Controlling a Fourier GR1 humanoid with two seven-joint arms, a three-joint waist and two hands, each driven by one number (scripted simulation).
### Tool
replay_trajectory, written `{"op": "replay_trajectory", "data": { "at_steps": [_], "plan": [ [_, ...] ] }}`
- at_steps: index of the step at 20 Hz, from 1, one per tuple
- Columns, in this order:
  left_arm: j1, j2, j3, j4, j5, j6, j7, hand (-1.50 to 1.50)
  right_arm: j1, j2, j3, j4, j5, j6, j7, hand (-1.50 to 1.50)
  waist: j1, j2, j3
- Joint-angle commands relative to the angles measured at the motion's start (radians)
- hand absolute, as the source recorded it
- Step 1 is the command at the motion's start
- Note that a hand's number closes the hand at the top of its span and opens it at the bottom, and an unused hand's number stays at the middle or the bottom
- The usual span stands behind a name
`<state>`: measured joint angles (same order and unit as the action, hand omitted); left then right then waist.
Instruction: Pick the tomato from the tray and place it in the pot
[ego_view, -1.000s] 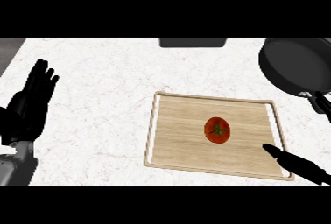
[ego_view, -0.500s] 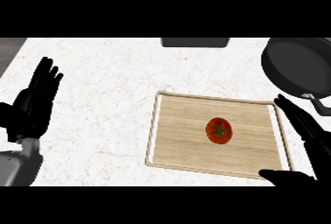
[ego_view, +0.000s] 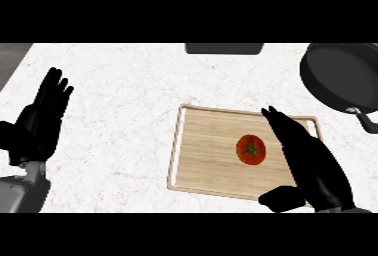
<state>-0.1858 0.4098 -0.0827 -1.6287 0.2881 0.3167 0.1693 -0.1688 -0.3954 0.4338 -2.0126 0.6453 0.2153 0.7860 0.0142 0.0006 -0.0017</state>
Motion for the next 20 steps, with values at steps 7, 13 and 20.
{"op": "replay_trajectory", "data": {
  "at_steps": [7, 13, 20],
  "plan": [
    [0.020, -0.032, 0.074, 0.005, -0.054, -0.056, -0.007, 0.00, -0.015, 0.171, 0.067, 0.151, 0.161, 0.016, 0.040, -1.50, -0.013, -0.001, 0.002],
    [0.045, -0.080, 0.051, -0.107, -0.113, -0.024, 0.077, 0.00, -0.078, 0.194, -0.028, 0.199, 0.184, 0.088, 0.057, -1.50, -0.011, -0.002, 0.002],
    [-0.058, -0.119, 0.090, 0.007, -0.125, -0.061, 0.085, 0.00, -0.005, 0.221, -0.021, 0.363, 0.263, -0.067, -0.139, -1.50, -0.014, 0.000, 0.002]
  ]
}}
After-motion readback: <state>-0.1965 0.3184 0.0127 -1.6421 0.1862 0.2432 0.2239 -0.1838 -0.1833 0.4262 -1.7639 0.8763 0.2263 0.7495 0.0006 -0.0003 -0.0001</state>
